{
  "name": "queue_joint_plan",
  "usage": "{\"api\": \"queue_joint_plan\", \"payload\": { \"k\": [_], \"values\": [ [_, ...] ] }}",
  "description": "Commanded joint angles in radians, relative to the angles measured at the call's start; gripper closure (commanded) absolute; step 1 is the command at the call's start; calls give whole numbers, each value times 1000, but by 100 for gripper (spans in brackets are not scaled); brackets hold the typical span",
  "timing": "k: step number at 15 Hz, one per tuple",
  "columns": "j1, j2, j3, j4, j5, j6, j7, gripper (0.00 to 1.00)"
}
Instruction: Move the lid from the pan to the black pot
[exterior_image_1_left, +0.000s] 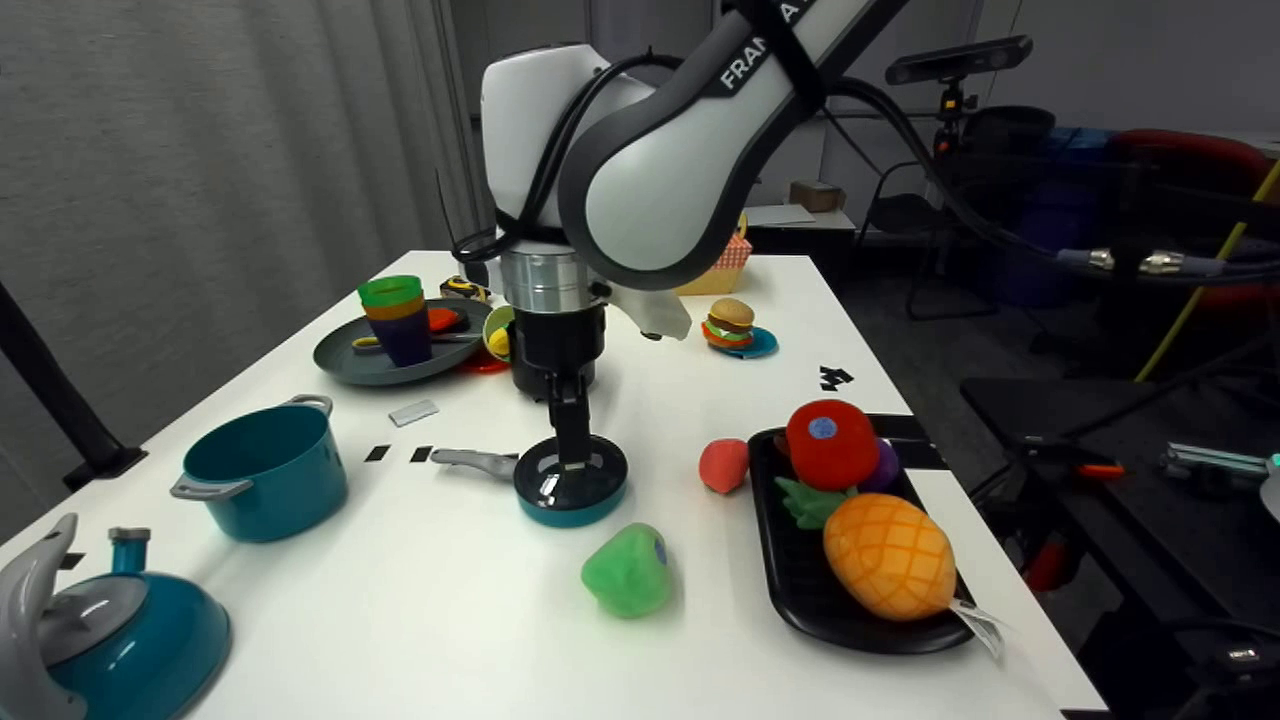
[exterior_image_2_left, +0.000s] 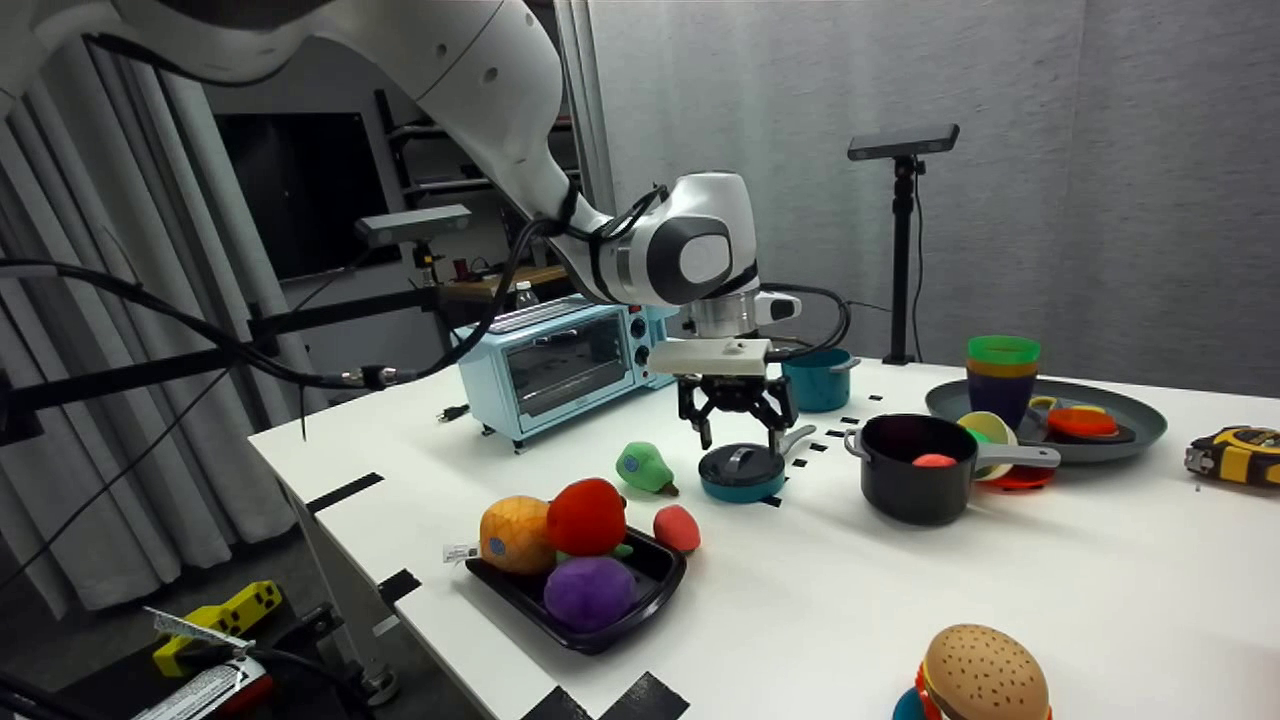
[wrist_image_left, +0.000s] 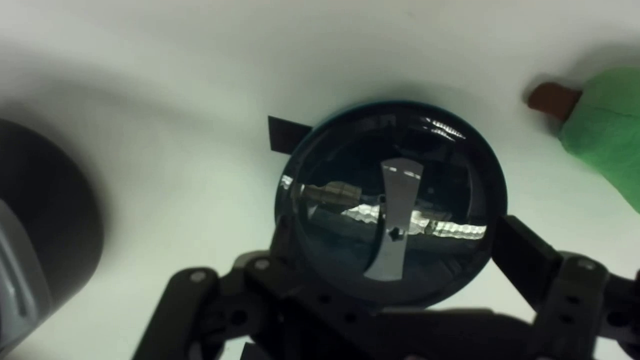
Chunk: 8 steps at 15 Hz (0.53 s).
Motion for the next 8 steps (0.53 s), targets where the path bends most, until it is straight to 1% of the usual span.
{"api": "queue_joint_plan", "payload": {
  "k": [1, 3, 7, 8],
  "values": [
    [4, 33, -6, 41, -13, 2, 3, 26],
    [3, 37, -5, 44, -13, 3, 2, 31],
    [4, 39, -7, 51, -16, 5, 3, 63],
    [5, 39, -8, 52, -16, 6, 3, 69]
  ]
}}
